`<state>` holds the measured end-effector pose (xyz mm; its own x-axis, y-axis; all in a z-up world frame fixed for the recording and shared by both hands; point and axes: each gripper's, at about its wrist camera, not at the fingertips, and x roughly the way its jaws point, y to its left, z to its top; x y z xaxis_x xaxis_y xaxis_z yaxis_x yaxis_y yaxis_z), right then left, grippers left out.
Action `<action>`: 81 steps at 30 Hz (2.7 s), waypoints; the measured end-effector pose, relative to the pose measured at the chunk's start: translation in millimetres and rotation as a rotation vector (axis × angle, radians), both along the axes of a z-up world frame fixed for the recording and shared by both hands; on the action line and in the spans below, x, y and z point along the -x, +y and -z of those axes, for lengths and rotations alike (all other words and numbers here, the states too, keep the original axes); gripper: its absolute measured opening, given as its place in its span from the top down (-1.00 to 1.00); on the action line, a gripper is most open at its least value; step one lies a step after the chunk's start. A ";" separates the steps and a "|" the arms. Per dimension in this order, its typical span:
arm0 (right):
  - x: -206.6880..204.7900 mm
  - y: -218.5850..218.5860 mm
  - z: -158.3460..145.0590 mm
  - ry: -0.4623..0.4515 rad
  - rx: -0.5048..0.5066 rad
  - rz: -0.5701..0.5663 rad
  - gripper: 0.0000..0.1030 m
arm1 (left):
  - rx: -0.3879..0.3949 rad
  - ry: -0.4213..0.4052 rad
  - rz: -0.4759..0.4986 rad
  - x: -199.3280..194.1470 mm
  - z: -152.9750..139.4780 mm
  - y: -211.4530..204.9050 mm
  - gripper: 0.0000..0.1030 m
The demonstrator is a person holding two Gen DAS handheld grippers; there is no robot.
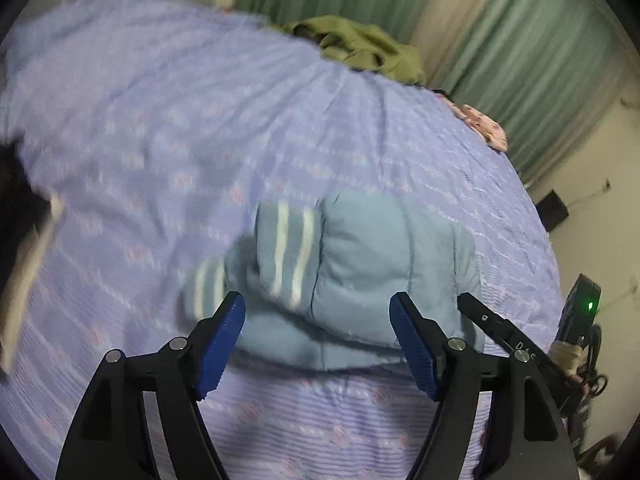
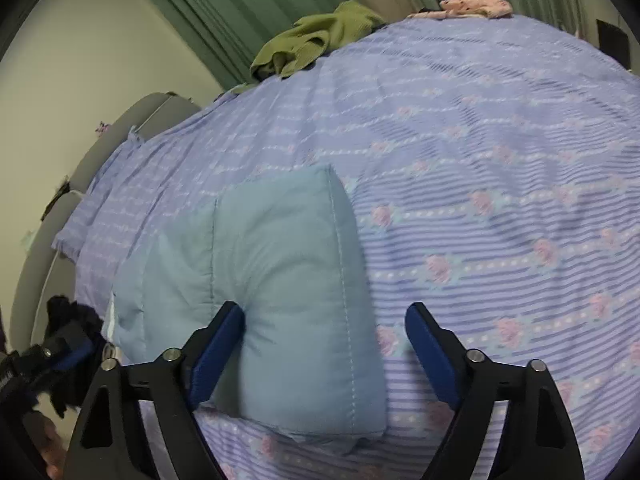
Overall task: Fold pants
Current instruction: 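Grasp the folded edge with the right tool while the left tool holds the cuffs, then lift the folded pants bundle with both tools off the bed, then carry the bundle with both tools toward the black clothes stack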
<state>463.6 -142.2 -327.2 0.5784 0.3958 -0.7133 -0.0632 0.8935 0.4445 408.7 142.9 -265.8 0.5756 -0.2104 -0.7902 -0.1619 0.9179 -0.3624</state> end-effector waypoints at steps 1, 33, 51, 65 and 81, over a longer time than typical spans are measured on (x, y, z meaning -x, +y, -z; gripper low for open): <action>-1.4 0.3 2.9 0.002 0.003 -0.003 -0.60 | 0.037 0.023 -0.026 1.6 8.2 3.0 -0.44; 0.5 9.1 11.2 -0.021 0.223 0.053 -0.48 | 0.504 0.114 -0.160 -51.0 121.2 19.8 -0.96; 7.7 2.5 1.5 0.071 -0.026 0.051 0.14 | 0.293 0.038 -0.013 -39.4 53.6 -4.9 0.07; 122.1 10.8 -154.2 -0.088 0.119 0.049 0.15 | 0.222 -0.090 0.116 72.9 -92.7 -3.5 0.07; 321.3 12.9 -289.6 -0.274 0.179 0.201 0.15 | 0.213 -0.243 0.283 237.0 -205.0 -5.6 0.06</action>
<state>142.3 -129.3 -37.7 0.8105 0.1380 -0.5693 0.0267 0.9621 0.2714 171.7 137.3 -60.8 0.6355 -0.5311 -0.5604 0.1993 0.8141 -0.5455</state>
